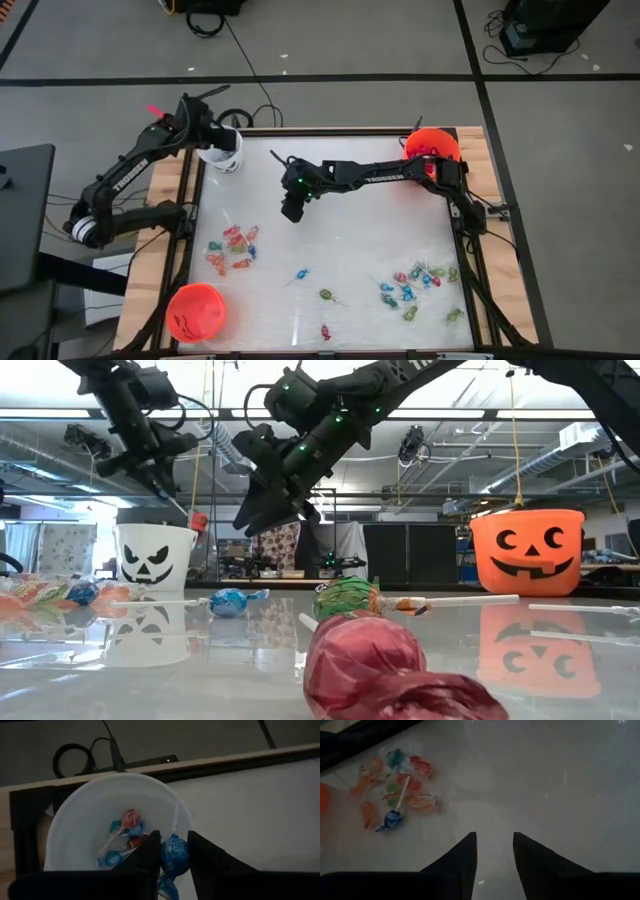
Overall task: Sort candy by brand, put in halloween buckets
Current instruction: Put the blue lollipop into the white bucket
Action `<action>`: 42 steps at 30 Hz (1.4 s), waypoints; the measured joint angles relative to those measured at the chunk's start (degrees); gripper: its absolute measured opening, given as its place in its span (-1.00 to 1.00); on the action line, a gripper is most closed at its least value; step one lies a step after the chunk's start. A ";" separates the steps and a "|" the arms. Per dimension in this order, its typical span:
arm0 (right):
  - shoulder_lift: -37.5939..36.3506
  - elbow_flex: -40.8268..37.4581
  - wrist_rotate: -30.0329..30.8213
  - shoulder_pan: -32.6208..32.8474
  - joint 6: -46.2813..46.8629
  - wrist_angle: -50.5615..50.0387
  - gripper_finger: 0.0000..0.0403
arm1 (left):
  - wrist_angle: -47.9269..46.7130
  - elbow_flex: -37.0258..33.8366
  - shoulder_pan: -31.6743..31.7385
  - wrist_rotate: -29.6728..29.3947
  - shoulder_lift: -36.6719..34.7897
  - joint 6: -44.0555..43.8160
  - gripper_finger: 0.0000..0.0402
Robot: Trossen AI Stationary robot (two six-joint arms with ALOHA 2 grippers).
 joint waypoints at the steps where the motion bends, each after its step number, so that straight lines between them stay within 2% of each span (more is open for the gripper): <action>1: 0.00 0.00 -0.36 0.00 -0.04 0.00 -0.31 | 0.58 0.02 0.00 -1.03 0.28 -0.92 -0.58; 5: 0.00 0.00 -0.87 0.00 -0.10 -0.08 -0.31 | 0.57 0.04 -0.29 -4.52 2.96 -1.46 -0.58; 16: 0.00 0.00 -1.01 0.00 -3.09 -0.63 -0.31 | -3.08 0.04 -0.17 -3.07 13.97 0.50 -0.54; 19: 0.00 0.00 -1.88 0.00 -3.12 -1.32 -0.31 | -2.61 0.04 -0.15 -3.07 15.56 1.73 -0.41; 25: 0.00 0.00 -4.47 0.00 -4.64 -2.77 -0.31 | -3.96 0.61 -0.11 -2.70 16.34 2.11 0.05; 30: 0.00 0.00 -5.59 0.30 -5.57 -4.22 -0.31 | -8.36 5.99 -0.40 -2.98 14.68 4.92 0.24; 37: 0.00 0.00 -7.46 1.63 -8.06 -5.95 -0.31 | -9.99 14.86 -4.79 -2.46 6.87 8.19 0.22; 42: 0.00 0.00 -8.37 3.13 -8.63 -5.68 -0.31 | -10.77 16.26 -11.63 -2.33 -0.34 8.32 0.21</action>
